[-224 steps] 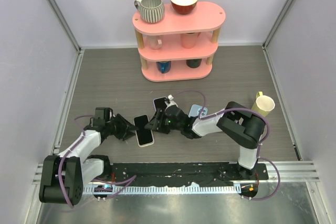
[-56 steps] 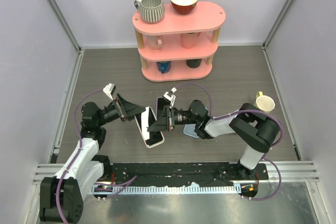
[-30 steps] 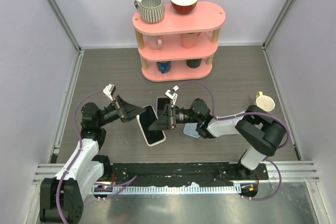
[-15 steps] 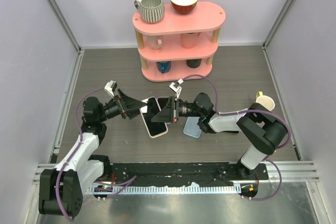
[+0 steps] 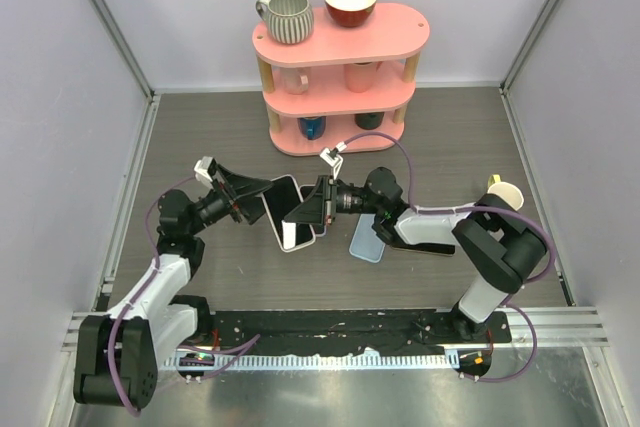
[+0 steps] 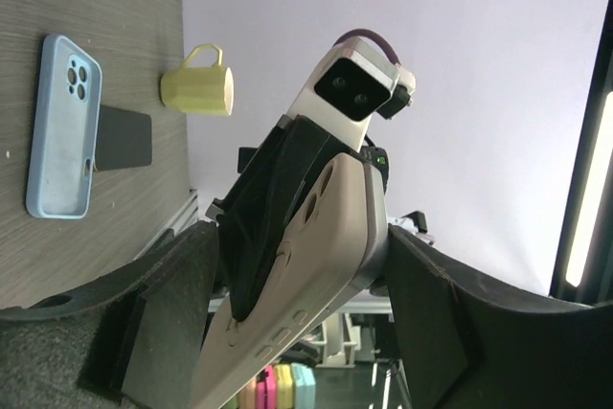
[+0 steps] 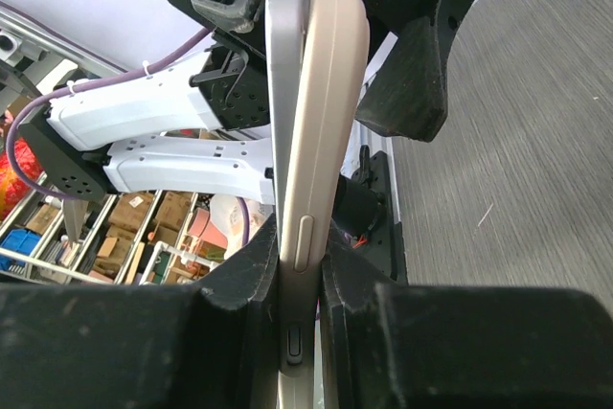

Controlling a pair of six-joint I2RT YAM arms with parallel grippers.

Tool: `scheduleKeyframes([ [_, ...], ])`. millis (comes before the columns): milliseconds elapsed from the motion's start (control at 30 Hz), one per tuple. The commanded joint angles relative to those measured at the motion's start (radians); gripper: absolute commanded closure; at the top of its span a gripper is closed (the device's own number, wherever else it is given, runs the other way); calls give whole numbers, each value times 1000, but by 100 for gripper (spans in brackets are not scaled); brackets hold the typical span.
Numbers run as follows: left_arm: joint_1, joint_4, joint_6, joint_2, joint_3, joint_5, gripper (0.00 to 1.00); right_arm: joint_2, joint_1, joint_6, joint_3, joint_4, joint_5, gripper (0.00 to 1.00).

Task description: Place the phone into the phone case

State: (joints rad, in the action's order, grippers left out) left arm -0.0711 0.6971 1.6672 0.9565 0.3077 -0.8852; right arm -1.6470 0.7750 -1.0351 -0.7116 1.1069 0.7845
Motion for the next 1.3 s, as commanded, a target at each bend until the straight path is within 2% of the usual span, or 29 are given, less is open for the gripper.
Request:
scheduleKeyframes([
  [0,-1,48,62,-2,-9,54,25,-23,-3,33,-60,64,2,96],
  [100,-1,48,31,16,21,46,18,-40,-11,26,-65,79,7,96],
  [200,-2,53,14,48,42,31,18,-60,-13,14,-78,90,16,96],
  [467,-2,-39,-50,50,33,19,31,-99,-16,0,-77,137,-1,97],
  [567,-2,-134,-115,59,48,19,34,-109,-14,-9,-69,168,1,96],
  [767,-2,-38,-103,139,65,-27,37,-132,-14,-31,-78,195,27,96],
  [833,-2,22,-64,154,58,-34,35,-137,-14,-34,-69,205,25,96],
  [900,-2,85,-37,157,53,-34,27,-143,-14,-34,-62,208,25,96],
  [1033,-3,93,-23,142,54,-20,20,-154,-11,-42,-58,223,28,96],
  [1267,-4,39,-20,120,21,35,25,-162,-14,-45,-38,254,28,96],
])
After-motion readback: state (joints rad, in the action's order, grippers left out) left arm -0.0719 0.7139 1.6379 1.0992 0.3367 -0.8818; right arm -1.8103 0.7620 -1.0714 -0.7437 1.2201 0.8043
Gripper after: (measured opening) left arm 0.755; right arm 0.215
